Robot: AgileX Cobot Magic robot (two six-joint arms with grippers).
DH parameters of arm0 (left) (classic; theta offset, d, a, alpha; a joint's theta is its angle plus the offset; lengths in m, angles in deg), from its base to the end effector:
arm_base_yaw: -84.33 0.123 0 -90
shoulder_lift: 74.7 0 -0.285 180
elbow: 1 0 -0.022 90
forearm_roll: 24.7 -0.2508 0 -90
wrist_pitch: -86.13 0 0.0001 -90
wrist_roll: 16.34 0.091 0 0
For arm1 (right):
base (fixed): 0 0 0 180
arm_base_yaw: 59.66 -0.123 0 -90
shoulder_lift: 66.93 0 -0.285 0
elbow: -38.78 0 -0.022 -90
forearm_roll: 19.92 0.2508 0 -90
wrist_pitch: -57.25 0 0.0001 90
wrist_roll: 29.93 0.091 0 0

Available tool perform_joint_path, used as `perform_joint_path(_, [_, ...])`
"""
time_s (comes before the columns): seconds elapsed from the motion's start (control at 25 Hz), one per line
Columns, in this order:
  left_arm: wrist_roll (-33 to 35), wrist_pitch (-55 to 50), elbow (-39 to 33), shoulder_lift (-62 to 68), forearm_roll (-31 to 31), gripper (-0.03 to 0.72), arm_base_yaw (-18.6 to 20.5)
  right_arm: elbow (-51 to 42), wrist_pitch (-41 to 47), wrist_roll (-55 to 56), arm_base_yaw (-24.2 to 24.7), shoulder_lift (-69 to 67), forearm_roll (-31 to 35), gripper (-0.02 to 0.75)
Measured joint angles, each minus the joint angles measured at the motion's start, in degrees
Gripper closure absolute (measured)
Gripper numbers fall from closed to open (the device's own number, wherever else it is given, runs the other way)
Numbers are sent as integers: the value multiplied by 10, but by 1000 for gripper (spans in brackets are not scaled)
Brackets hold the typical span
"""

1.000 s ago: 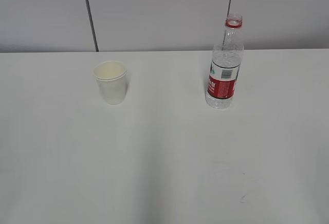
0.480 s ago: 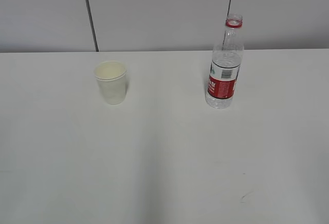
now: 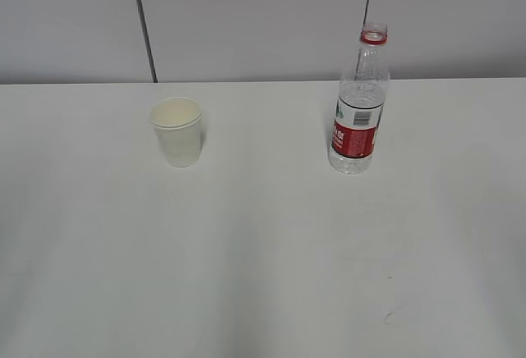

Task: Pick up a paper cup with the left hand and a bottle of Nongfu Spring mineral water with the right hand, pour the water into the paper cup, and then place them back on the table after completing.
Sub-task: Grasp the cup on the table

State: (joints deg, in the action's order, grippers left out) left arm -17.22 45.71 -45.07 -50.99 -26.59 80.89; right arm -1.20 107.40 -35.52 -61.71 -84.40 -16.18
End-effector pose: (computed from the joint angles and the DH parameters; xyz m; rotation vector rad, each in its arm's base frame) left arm 0.0493 -0.0010 0.3243 0.0513 1.8874 -0.0142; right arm 0.0142 0.0051 0.3346 -0.1202 1.8728 0.0333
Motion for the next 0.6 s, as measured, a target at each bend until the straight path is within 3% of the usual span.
perform_joint_path(0.6, [1,369,-2,326,-32,448,0,0,-348,0,0,-348,5,169])
